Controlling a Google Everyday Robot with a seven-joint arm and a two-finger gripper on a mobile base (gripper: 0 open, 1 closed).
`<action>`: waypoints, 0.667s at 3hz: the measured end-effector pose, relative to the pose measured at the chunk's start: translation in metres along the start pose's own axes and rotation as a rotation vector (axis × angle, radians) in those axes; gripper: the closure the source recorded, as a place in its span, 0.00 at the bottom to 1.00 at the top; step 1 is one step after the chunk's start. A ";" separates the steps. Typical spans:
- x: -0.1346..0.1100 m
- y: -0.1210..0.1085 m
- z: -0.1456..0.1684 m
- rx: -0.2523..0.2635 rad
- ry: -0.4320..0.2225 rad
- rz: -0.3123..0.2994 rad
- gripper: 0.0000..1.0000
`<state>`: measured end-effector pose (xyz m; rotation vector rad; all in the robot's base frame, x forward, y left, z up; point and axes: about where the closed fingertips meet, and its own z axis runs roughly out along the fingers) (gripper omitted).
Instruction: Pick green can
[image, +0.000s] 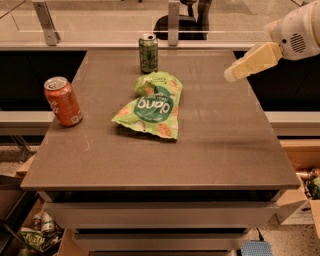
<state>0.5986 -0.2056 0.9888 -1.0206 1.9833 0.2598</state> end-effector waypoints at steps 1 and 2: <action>0.000 0.000 0.000 0.000 0.000 0.000 0.00; -0.006 -0.003 0.011 0.001 -0.019 -0.002 0.00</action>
Offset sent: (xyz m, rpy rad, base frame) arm 0.0249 0.0123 -0.0040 0.0305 -0.0323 0.0003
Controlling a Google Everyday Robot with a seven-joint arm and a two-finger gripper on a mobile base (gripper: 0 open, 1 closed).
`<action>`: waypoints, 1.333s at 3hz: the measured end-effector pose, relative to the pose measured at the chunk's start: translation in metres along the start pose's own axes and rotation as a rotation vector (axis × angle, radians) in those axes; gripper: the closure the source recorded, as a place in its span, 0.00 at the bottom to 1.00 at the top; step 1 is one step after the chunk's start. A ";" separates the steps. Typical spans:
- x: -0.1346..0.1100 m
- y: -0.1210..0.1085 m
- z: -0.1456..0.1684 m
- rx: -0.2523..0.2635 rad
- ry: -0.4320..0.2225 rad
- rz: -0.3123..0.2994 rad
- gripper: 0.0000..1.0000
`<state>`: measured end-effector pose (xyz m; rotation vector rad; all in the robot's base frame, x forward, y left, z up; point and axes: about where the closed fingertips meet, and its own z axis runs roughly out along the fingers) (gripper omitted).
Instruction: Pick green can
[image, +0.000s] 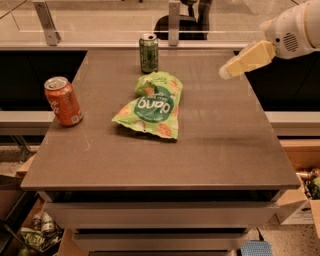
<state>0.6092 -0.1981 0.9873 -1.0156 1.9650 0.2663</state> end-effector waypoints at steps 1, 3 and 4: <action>-0.009 -0.007 0.021 -0.009 -0.047 0.011 0.00; -0.024 -0.020 0.056 -0.015 -0.160 0.048 0.00; -0.033 -0.017 0.077 -0.027 -0.214 0.061 0.00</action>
Offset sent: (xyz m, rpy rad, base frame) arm 0.0651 0.0227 -0.0099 0.1665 -0.0725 -0.0016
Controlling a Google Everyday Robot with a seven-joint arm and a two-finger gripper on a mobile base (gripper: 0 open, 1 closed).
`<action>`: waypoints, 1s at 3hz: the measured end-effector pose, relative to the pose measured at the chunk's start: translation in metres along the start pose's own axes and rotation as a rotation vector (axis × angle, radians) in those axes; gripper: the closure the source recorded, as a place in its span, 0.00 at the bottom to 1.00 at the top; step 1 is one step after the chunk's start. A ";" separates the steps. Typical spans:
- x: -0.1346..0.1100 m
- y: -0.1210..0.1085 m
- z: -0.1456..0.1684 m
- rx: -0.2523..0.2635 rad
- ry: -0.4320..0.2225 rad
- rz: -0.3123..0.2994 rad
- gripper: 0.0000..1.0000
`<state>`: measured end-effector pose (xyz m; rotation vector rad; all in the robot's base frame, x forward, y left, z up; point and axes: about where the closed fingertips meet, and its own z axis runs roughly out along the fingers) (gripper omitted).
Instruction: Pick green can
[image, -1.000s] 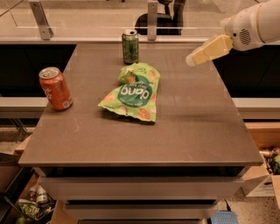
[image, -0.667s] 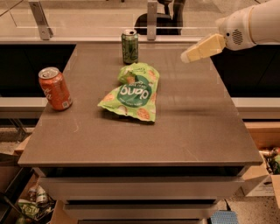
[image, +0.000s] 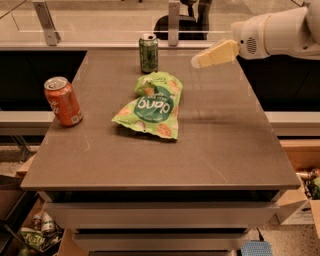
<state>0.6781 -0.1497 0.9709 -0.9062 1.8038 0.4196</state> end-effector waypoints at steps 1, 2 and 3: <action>-0.002 0.002 0.028 -0.029 -0.040 0.019 0.00; -0.004 0.003 0.055 -0.062 -0.064 0.036 0.00; -0.007 0.005 0.074 -0.087 -0.076 0.045 0.00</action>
Offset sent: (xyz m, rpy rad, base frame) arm 0.0540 0.0573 -0.0279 0.1258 0.0121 0.0736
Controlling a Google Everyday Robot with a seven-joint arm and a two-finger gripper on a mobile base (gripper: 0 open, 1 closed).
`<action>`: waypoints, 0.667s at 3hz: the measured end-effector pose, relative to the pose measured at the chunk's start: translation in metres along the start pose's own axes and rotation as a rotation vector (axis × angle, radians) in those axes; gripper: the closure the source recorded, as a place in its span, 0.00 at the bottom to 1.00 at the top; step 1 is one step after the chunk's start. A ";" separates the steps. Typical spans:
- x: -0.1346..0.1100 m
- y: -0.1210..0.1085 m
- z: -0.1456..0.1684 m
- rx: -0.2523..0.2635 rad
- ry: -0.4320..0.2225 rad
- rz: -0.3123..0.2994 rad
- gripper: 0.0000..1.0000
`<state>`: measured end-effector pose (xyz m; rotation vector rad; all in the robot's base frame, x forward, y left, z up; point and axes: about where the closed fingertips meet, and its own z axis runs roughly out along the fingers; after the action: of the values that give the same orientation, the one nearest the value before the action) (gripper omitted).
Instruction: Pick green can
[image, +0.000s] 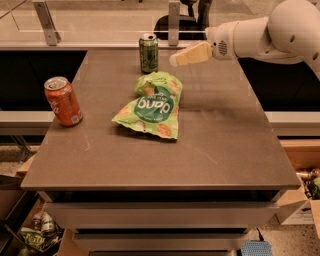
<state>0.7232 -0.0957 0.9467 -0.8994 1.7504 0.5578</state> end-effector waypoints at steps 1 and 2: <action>-0.002 0.003 0.015 -0.018 -0.008 0.004 0.00; -0.006 0.006 0.035 -0.046 -0.013 0.002 0.00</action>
Offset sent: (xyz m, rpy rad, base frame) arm 0.0283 0.0471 -0.0082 0.0276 0.0074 0.0689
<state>0.7397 -0.0645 0.9400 -0.9245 1.7327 0.6060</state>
